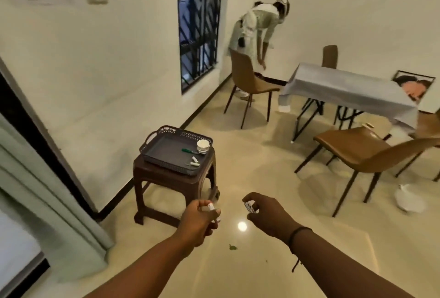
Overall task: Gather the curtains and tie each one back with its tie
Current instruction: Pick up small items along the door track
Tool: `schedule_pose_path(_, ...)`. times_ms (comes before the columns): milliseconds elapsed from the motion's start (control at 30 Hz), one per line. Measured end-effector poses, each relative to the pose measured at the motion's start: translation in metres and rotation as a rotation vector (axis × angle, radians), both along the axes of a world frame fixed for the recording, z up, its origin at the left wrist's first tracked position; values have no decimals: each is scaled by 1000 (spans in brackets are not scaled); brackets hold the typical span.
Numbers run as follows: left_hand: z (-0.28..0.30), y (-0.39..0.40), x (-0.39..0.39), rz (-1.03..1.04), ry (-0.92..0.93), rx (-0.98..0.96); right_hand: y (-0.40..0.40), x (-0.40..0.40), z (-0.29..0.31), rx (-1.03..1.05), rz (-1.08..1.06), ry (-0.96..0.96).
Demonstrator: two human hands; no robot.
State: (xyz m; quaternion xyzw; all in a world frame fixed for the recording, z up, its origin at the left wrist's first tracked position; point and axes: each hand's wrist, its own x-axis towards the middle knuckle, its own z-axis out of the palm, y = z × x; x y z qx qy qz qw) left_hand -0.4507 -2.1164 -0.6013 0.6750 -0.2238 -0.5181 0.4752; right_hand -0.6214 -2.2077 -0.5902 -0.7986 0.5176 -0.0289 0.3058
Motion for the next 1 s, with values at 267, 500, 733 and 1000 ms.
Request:
schedule_pose_path(267,-68,-125,86,262,42,132,-142,83,-46,81,184,102)
schedule_pose_path(500,-96,-230,157,258,15,202,-247,145,-59,121,319,270)
schedule_pose_path(733,-125,-284,196,397,145,313,-330,240,-100,158,466,262)
schedule_pose_path(1000,-165,-349,217,648,293,453,-390,339,-183,117,686,348)
